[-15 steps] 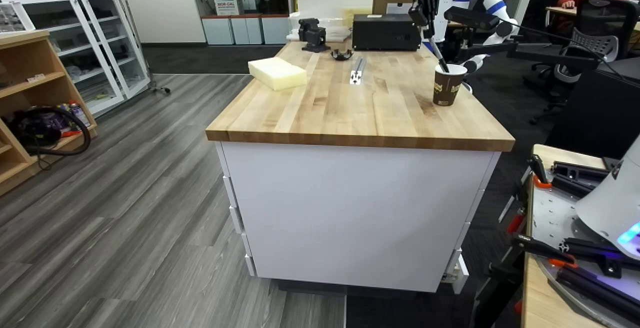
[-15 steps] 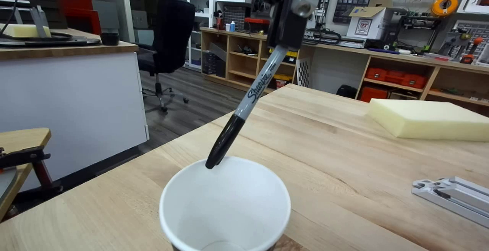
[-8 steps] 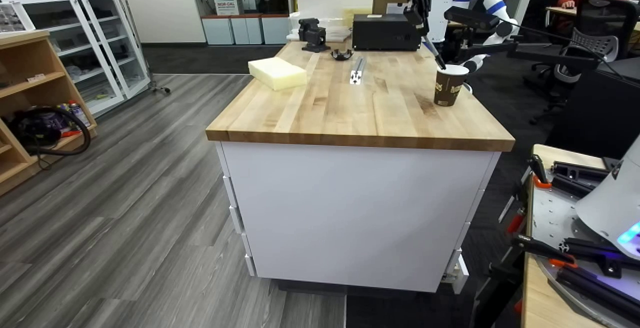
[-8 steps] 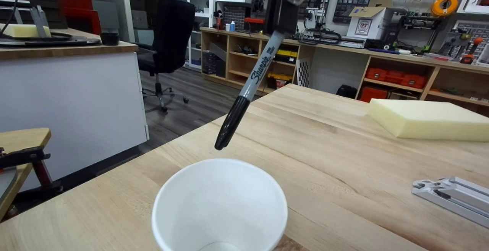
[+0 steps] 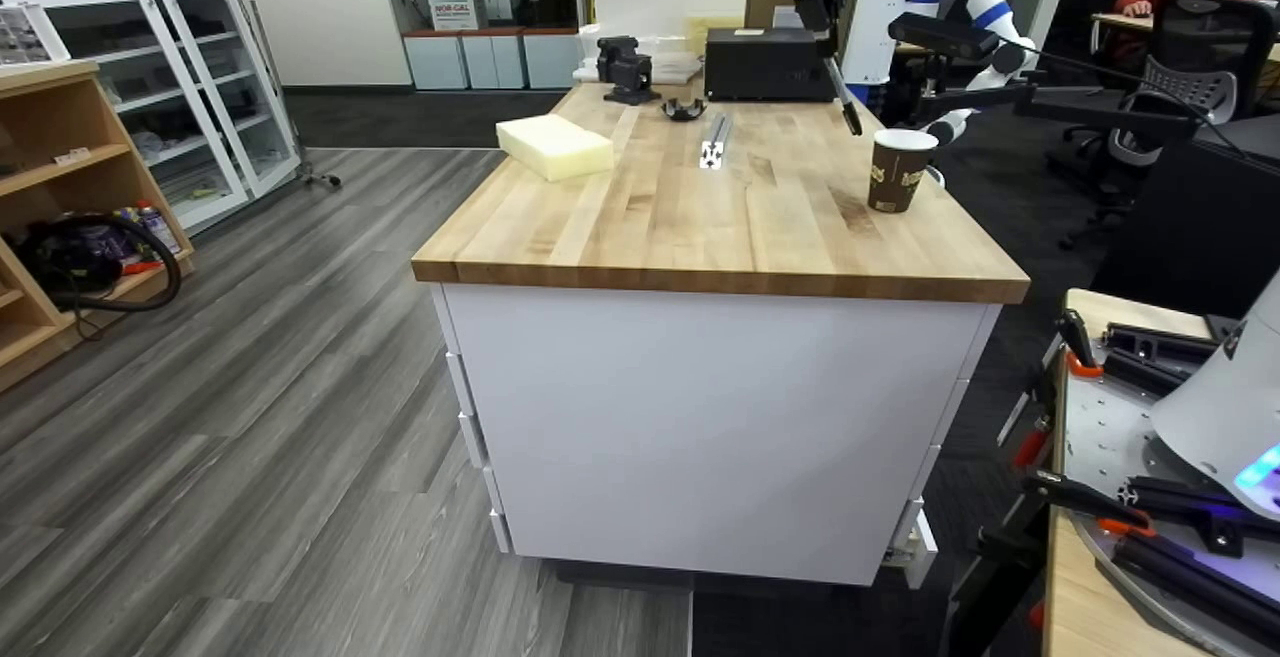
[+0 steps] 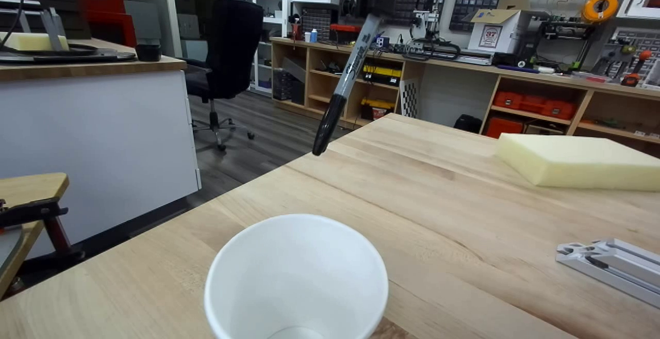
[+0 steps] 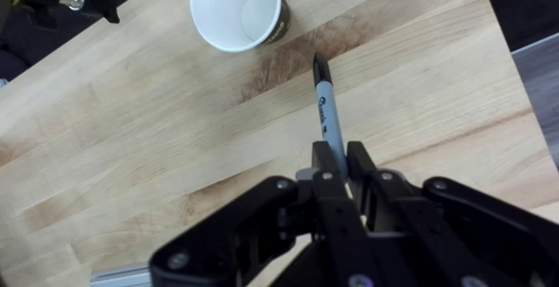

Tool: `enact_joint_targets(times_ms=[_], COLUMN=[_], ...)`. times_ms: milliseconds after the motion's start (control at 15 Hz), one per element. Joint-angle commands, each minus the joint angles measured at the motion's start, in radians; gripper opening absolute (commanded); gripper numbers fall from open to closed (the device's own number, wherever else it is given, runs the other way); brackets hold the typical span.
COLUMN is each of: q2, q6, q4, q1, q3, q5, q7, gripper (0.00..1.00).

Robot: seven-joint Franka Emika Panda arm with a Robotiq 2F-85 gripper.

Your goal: Take the pen out of the cup and put it on the counter

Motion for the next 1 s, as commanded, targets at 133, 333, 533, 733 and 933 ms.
enact_joint_targets(times_ms=[133,333,533,733,933], q2=[-0.101,-0.092,-0.081,-0.073,-0.072], q6=[0.110,0.125,0.140,0.165,0.170], q4=[-0.087,-0.103,-0.120,-0.143,-0.165], q1=[0.002,0.006,0.008,0.010,0.011], q3=[-0.019,-0.022,-0.023,-0.017,-0.013], q5=[0.183,0.270,0.341,0.345,0.327], q7=[-0.130,-0.204,-0.272,-0.316,-0.336], gripper=[0.06,0.06,0.06,0.06,0.44])
